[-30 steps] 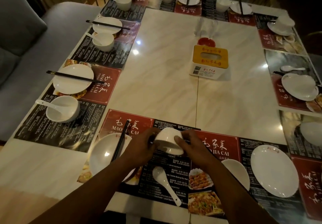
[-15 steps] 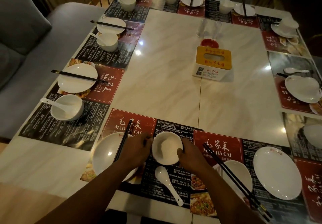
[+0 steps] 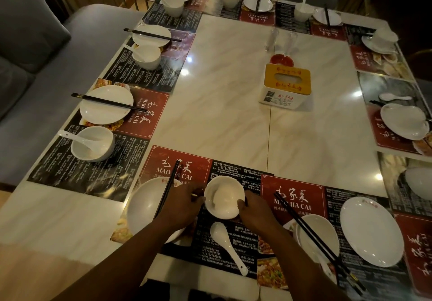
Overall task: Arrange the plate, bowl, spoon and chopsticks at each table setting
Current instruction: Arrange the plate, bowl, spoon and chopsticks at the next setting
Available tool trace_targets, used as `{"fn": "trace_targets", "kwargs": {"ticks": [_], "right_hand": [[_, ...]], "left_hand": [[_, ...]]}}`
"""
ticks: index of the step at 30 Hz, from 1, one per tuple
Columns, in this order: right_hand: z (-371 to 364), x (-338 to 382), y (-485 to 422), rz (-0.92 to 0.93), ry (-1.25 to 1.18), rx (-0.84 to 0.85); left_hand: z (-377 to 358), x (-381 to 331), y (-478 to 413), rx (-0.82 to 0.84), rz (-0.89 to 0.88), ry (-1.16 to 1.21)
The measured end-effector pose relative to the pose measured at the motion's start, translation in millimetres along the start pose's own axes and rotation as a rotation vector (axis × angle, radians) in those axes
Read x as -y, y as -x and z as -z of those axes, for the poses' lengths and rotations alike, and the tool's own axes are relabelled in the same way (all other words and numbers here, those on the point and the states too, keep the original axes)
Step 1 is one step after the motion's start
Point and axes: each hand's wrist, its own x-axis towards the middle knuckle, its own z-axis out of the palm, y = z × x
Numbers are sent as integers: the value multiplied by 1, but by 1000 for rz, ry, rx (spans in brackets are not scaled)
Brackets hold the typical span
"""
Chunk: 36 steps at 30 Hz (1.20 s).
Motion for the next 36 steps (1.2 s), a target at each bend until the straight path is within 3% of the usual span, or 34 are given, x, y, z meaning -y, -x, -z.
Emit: {"fn": "trace_targets", "kwargs": {"ticks": [22,26,28,31,34,36], "right_hand": [[-4,5,11,-28,-80,-21],[-8,2,21,-58,-138,-171],[-11,-4,32,-55,-103,-268],[-25,-17,51,-57,144,-269],[-41,-25,61,0,491,-230],[-49,-30,64,15,597,-197]], "left_hand": [[0,3,5,14,35,85],[30,23,4,-245,-56,-131],[55,45,2,-295,-48,-269],[92,76,-8,-191,-19,-478],[121,92,-32,-8,-152,-760],[132,96,-48,119,-191,-924]]}}
